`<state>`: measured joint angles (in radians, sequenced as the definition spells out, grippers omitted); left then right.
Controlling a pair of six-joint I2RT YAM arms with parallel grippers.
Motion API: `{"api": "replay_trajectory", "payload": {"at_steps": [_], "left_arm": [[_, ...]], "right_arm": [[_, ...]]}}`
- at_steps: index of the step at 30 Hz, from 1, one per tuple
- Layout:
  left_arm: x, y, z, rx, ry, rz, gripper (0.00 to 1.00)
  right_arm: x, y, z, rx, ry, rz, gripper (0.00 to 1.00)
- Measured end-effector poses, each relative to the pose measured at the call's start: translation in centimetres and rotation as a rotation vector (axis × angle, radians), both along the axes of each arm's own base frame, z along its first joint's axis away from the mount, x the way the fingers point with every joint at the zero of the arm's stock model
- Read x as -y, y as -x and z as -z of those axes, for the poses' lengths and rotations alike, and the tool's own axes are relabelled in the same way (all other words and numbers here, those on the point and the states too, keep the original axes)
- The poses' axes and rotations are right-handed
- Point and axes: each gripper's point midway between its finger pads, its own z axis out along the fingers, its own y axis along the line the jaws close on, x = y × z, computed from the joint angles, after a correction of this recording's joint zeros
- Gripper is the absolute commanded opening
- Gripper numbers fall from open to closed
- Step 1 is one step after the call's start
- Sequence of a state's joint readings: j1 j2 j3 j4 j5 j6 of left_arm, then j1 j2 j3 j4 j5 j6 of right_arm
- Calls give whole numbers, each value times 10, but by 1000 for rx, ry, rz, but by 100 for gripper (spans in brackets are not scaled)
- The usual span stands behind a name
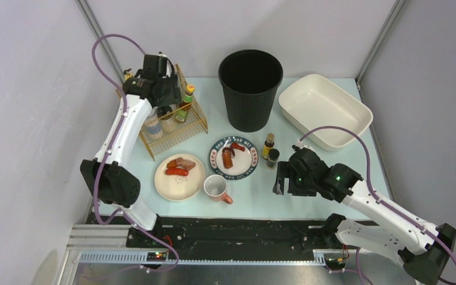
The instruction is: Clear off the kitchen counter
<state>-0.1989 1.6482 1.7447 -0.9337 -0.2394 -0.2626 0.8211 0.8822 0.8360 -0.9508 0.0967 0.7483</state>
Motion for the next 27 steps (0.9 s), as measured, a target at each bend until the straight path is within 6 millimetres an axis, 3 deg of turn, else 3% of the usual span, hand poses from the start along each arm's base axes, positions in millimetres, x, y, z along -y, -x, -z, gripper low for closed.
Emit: {"api": "replay_trajectory", "payload": {"at_steps": [9, 12, 16, 20, 27], "left_arm": [[27, -21, -59, 141, 110, 69, 79], [35, -34, -69, 173, 111, 77, 80], [50, -51, -61, 167, 85, 85, 80], [63, -64, -37, 124, 40, 84, 80], [68, -75, -16, 93, -13, 57, 80]], "right_arm": [[0, 0, -1, 4, -4, 0, 89], [0, 0, -1, 4, -4, -1, 89], [0, 0, -1, 4, -4, -1, 89], [0, 0, -1, 3, -4, -1, 89], [0, 0, 0, 1, -1, 0, 89]]}}
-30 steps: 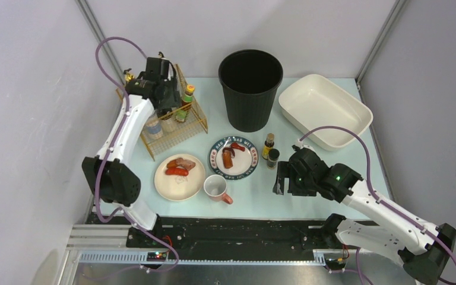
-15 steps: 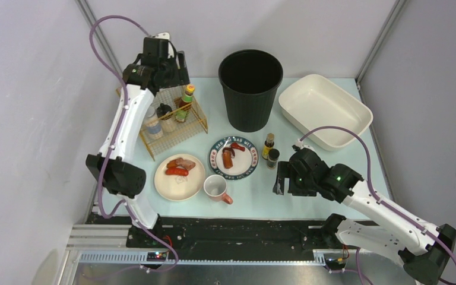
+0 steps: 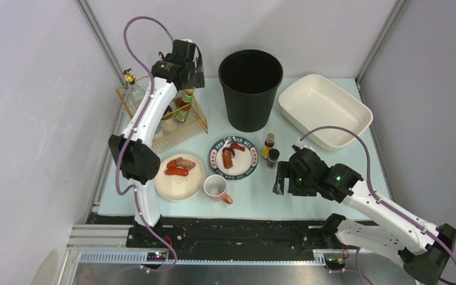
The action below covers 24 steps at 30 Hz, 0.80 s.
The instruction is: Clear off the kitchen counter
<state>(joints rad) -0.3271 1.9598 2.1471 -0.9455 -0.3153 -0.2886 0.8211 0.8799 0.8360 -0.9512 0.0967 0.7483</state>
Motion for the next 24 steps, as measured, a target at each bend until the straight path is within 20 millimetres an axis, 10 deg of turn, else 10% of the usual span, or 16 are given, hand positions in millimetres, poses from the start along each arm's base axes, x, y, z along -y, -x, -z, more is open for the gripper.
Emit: {"api": "replay_trajectory", "payload": {"at_steps": [24], "left_arm": [[-7, -18, 39, -61, -80, -50, 55]], "right_arm": [[1, 1, 5, -14, 11, 3, 89]]}}
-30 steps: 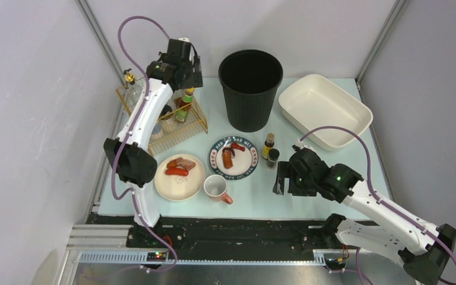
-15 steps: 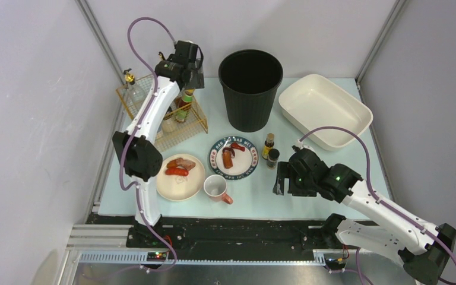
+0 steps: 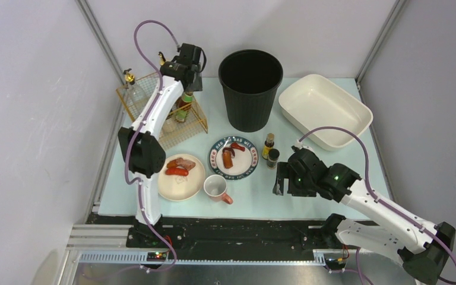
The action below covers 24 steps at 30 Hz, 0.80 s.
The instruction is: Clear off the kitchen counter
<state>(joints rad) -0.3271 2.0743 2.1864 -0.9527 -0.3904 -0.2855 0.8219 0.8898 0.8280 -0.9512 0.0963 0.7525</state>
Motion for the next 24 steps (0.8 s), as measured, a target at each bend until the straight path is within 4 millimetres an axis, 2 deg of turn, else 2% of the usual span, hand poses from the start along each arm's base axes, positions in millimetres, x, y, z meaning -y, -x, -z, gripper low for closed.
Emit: {"api": "replay_trajectory", "payload": {"at_steps": [4, 8, 12, 20, 24], "left_arm": [[-1, -1, 2, -5, -5, 2, 43], [-2, -1, 2, -5, -4, 1, 24], [-6, -2, 2, -3, 4, -4, 15], [-18, 15, -1, -8, 30, -15, 9], [-27, 23, -2, -10, 39, -27, 15]], "right_arm": [[0, 0, 2, -5, 5, 0, 89], [-1, 0, 2, -7, 4, 1, 89], [-1, 1, 2, -7, 3, -1, 89], [-6, 3, 3, -10, 1, -15, 89], [-11, 4, 3, -11, -8, -30, 89]]}}
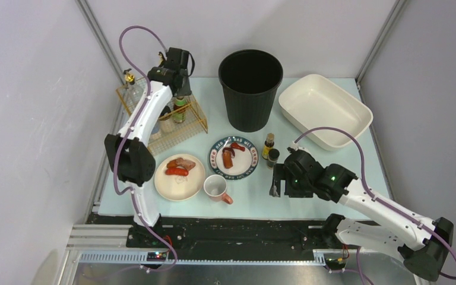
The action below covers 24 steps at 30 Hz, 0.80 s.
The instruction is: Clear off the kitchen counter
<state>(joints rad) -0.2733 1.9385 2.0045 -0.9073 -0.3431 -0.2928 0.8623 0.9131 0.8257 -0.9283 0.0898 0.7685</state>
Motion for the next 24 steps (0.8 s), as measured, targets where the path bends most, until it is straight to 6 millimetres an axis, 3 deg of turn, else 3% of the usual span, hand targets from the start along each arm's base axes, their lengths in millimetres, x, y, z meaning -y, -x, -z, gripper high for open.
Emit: {"api": "replay_trajectory", "payload": {"at_steps": [4, 7, 16, 24], "left_arm": [[-9, 8, -2, 1, 1, -18, 27], [-15, 13, -3, -1, -1, -28, 42], [-29, 41, -10, -25, -26, -41, 62], [-32, 55, -22, -8, -22, -39, 85]], "right_arm": [[-3, 2, -1, 1, -6, -8, 89], [-4, 3, -1, 1, -11, -12, 89], [-7, 7, -3, 3, -25, -23, 89], [-9, 9, -7, 9, -42, -24, 89]]}}
